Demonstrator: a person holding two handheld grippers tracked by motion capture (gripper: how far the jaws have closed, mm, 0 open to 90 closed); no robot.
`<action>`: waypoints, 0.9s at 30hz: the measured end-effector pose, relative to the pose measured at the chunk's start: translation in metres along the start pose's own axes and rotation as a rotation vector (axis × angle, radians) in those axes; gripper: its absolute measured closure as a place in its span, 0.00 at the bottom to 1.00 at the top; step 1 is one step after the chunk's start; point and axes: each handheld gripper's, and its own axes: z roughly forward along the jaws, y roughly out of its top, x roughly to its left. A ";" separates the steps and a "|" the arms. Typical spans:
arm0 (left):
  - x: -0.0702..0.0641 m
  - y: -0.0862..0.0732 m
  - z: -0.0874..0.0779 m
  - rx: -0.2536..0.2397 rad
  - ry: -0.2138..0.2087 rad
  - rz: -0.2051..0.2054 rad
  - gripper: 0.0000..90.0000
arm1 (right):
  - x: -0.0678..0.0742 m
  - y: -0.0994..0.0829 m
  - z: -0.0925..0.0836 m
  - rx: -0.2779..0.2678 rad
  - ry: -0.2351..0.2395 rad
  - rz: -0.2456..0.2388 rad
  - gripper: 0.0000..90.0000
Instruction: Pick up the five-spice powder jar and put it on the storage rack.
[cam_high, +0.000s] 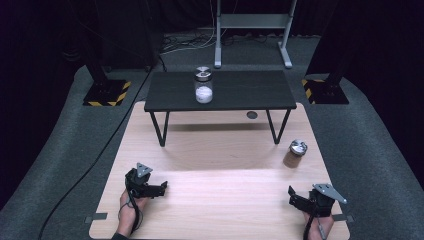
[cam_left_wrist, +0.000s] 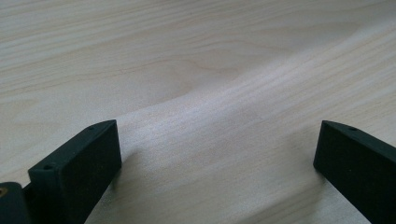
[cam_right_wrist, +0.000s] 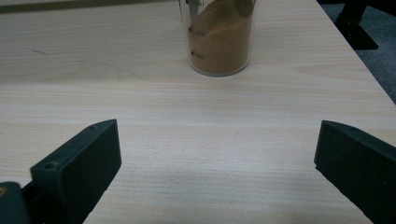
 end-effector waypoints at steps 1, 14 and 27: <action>0.000 0.000 0.000 0.000 0.000 0.000 0.01 | 0.000 0.000 0.000 0.000 -0.001 0.000 0.00; -0.001 0.000 0.000 -0.003 0.004 0.002 0.00 | 0.001 0.008 0.004 0.045 0.002 -0.006 0.00; -0.001 0.000 0.000 -0.002 -0.001 0.003 0.00 | 0.011 0.031 0.016 -0.033 -0.018 -0.049 0.00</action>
